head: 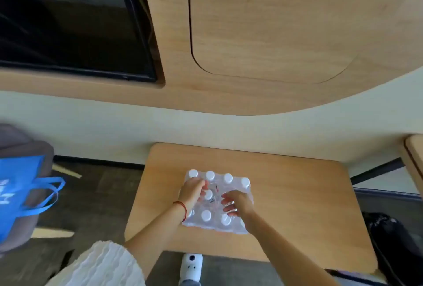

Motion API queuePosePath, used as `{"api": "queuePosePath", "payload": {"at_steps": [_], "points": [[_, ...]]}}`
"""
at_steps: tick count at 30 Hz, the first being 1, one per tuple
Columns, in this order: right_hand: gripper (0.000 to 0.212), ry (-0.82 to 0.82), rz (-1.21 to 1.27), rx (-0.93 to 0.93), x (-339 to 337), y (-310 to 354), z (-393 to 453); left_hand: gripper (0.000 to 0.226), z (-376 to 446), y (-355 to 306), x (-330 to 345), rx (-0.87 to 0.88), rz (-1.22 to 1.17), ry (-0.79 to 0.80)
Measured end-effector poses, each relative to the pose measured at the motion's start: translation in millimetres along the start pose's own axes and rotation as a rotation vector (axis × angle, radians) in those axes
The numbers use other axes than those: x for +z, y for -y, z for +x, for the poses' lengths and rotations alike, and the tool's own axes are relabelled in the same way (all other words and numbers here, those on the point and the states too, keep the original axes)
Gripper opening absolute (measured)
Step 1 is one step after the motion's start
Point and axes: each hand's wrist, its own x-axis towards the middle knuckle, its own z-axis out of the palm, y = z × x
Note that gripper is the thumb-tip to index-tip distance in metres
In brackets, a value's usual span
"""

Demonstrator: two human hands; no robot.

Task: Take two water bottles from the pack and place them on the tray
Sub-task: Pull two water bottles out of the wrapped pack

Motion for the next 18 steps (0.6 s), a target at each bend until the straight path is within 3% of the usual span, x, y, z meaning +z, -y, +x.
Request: {"api": "queuePosePath", "payload": {"at_steps": [2,6,8,11,16,18], "points": [[0.018,-0.038,-0.087,-0.043,6.4,0.4,14.8,0.013,12.9,3.7,-6.8,0.214,0.305,-0.023],[0.035,-0.068,-0.363,-0.12,21.2,-2.5,37.2,0.056,39.6,23.1,-14.4,0.518,0.848,0.129],[0.041,-0.078,-0.671,-0.222,23.9,-6.6,50.3,0.076,50.5,32.6,-9.9,0.539,0.989,0.176],[0.046,-0.026,-0.99,-0.284,22.9,-17.8,61.7,0.1,59.4,50.1,0.3,0.414,1.098,0.21],[0.051,0.063,-1.141,-0.408,12.9,-29.6,61.8,0.119,63.3,68.9,8.1,0.409,1.206,0.155],[0.05,0.06,-1.05,-0.442,2.7,-32.0,53.8,0.122,63.2,71.7,6.1,0.427,1.199,0.162]]}}
